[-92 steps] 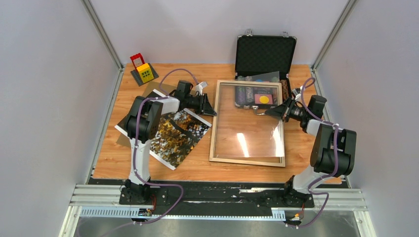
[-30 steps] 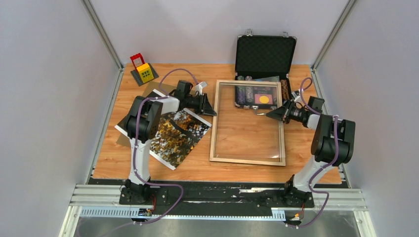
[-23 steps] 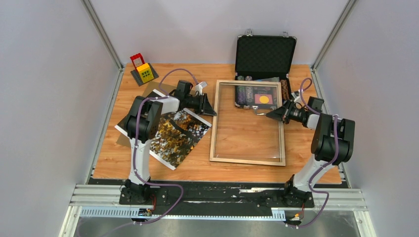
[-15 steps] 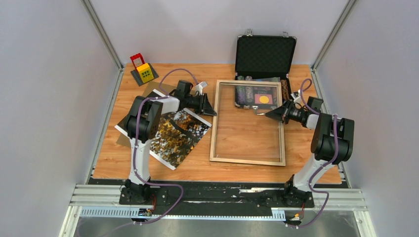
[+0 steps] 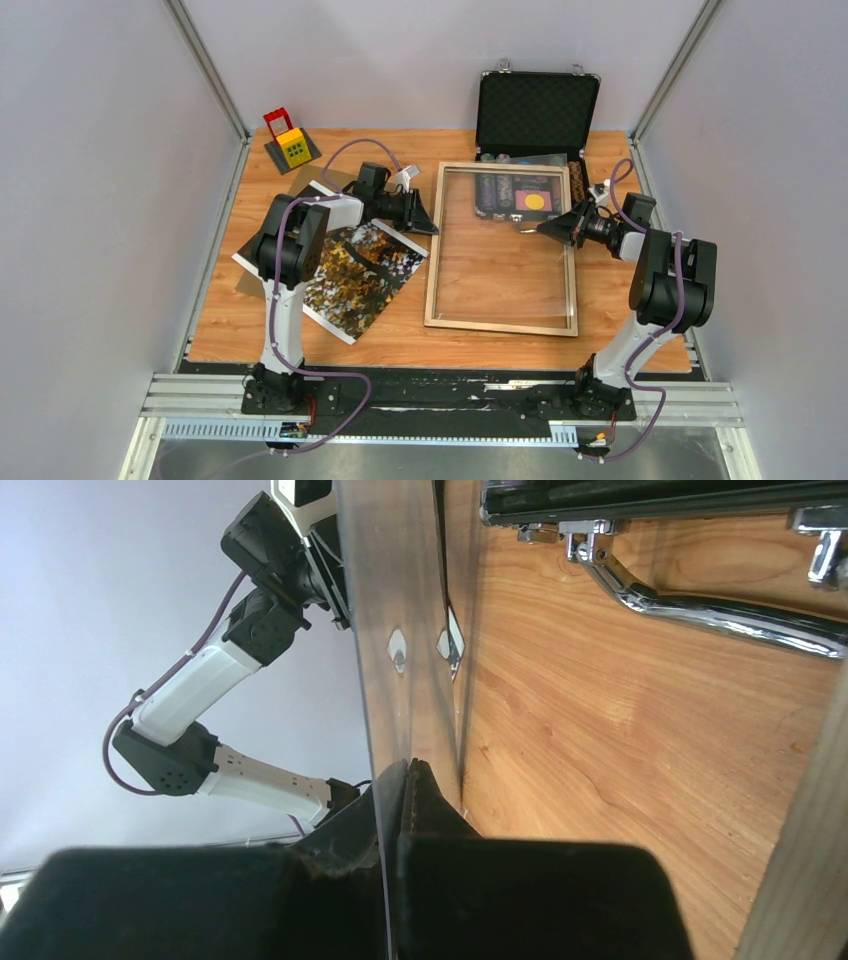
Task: Put the photo into the frame
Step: Place the photo frame item in the photo frame.
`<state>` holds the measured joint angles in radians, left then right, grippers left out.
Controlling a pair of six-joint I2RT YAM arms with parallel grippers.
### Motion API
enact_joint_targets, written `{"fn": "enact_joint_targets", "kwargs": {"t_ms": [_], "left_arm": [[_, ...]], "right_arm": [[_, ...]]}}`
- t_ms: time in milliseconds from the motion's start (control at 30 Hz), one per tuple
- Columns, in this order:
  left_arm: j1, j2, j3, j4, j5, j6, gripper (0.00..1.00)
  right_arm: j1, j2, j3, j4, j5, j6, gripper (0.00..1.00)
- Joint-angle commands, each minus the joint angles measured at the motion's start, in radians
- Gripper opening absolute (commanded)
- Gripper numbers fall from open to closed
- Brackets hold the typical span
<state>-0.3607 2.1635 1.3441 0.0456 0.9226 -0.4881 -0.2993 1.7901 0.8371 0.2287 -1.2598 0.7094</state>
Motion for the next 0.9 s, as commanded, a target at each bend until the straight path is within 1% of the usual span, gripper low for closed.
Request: {"fn": "enact_joint_targets", "kwargs": {"t_ms": [0,133,200,367,467,600,767,867], "left_arm": [[-0.014,0.018,0.033,0.023,0.005,0.040,0.00],[-0.014,0.016,0.036,0.012,-0.015,0.038,0.00],[-0.015,0.015,0.038,0.009,-0.018,0.034,0.02],[-0.023,0.010,0.042,0.002,-0.032,0.027,0.14],[-0.027,0.013,0.050,-0.002,-0.037,0.020,0.18],[-0.029,0.015,0.055,-0.006,-0.046,0.013,0.26],[-0.030,0.018,0.059,-0.013,-0.057,0.007,0.38],[-0.032,0.016,0.060,-0.019,-0.060,0.009,0.47]], "right_arm": [[0.006,-0.007,0.002,0.070,-0.053,0.052,0.00],[0.006,-0.008,0.002,0.075,-0.061,0.059,0.00],[0.006,-0.010,0.002,0.077,-0.061,0.059,0.00],[0.006,-0.005,0.005,0.075,-0.062,0.060,0.00],[0.006,-0.007,0.006,0.075,-0.064,0.064,0.00],[0.005,-0.012,0.008,0.079,-0.067,0.074,0.00],[0.005,-0.001,0.012,0.079,-0.069,0.076,0.00],[0.004,0.006,0.018,0.070,-0.069,0.068,0.00]]}}
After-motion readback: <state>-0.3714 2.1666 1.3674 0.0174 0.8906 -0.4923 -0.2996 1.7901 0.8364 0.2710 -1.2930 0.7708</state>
